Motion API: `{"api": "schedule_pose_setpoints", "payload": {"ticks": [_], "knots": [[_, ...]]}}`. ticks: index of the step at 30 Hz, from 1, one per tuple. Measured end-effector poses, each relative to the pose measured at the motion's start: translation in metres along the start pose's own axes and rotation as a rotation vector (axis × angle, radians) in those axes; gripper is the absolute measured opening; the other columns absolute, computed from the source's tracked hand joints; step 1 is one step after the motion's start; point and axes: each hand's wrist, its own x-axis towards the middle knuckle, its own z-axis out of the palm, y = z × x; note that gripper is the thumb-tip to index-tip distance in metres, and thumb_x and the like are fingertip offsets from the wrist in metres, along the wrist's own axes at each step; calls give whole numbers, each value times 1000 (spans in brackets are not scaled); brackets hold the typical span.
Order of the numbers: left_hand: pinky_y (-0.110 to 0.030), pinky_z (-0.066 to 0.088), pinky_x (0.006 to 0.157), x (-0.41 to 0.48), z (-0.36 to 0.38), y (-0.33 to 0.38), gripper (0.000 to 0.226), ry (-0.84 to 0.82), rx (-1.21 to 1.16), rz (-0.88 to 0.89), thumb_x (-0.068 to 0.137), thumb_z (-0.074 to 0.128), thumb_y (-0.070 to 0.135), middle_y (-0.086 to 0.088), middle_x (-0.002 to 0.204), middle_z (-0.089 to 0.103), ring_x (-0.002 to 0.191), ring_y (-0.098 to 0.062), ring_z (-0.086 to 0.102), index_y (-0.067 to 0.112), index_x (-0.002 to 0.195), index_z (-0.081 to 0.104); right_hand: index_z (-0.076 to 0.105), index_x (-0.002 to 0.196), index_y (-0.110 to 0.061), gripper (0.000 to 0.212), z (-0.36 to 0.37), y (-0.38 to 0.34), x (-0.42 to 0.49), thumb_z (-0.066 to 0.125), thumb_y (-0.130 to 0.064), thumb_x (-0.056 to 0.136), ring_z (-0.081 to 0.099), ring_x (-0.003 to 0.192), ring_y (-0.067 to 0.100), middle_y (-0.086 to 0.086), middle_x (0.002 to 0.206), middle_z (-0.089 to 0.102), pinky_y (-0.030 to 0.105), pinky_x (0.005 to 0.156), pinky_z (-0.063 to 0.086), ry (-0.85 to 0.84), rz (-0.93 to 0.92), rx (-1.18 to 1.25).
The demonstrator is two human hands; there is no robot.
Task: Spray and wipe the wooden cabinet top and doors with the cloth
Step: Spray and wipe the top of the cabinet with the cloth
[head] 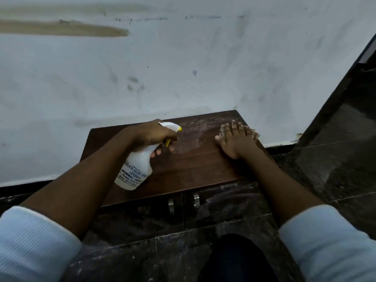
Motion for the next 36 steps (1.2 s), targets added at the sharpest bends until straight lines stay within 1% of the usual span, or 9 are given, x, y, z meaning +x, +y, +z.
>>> {"api": "schedule_pose_setpoints", "payload": {"ticks": [3, 6, 11, 17, 23, 27, 29, 31, 36], "knots": [[-29, 47, 49, 2, -8, -7, 34, 47, 24, -11, 99, 63, 23, -19, 94, 79, 46, -19, 54, -2, 121, 68, 1, 164, -15, 77, 10, -38, -13, 10, -62, 104, -7, 158, 32, 13, 171, -6, 52, 125, -7, 30, -186, -21], [-30, 49, 50, 1, -10, -5, 23, 41, 105, -38, 95, 62, 23, -15, 88, 75, 46, -20, 55, 3, 98, 71, 3, 164, -18, 72, 17, -38, -51, 14, -59, 106, -5, 158, 24, 5, 172, -5, 45, 125, -9, 47, -299, 1], [-29, 49, 49, -1, -12, -5, 24, 32, 129, -39, 97, 64, 28, -12, 86, 76, 50, -21, 58, 5, 97, 70, 2, 164, -16, 71, 10, -20, -41, 13, -57, 106, -5, 158, 27, 8, 172, -6, 45, 126, -7, 1, -218, 8], [-27, 48, 46, -16, -17, -9, 19, 12, 67, -35, 100, 66, 27, -15, 96, 76, 50, -18, 58, 9, 101, 71, 2, 164, -12, 75, 2, -86, 12, 9, -59, 104, -3, 158, 35, 14, 171, -2, 54, 126, -5, 14, -101, 7], [-27, 48, 45, -39, -36, -23, 17, 74, 79, -39, 99, 64, 24, -11, 91, 77, 47, -19, 58, 11, 89, 69, 4, 164, -17, 75, 14, -131, -46, 15, -61, 105, -7, 158, 29, 9, 171, -4, 49, 124, -9, 8, -488, -53], [-28, 46, 46, -54, -49, -33, 18, 135, 89, -23, 96, 65, 21, 0, 63, 68, 42, -17, 56, 5, 88, 69, -3, 164, -18, 75, 2, -82, -30, 9, -62, 104, -6, 158, 32, 9, 171, -8, 54, 124, -8, -2, -265, -111], [-28, 46, 46, -58, -52, -40, 18, 146, 68, -22, 95, 66, 20, -8, 71, 73, 42, -18, 56, 3, 95, 70, -3, 163, -13, 78, -7, -83, -9, 9, -62, 104, -1, 157, 36, 16, 170, -6, 54, 125, -5, -38, -130, -92], [-28, 47, 45, -60, -54, -48, 23, 147, 43, -19, 95, 65, 20, -17, 97, 78, 48, -21, 56, 2, 108, 72, -1, 163, -8, 80, -7, -110, 4, 10, -61, 104, -2, 157, 38, 19, 170, -4, 55, 126, -5, -48, -115, -46], [-28, 49, 45, -57, -57, -59, 16, 200, -9, -37, 100, 63, 21, -19, 99, 80, 49, -22, 56, 7, 96, 71, 2, 164, -16, 76, 12, -171, -26, 16, -61, 104, -4, 158, 33, 12, 171, -5, 49, 126, -8, -15, -436, -35]]}}
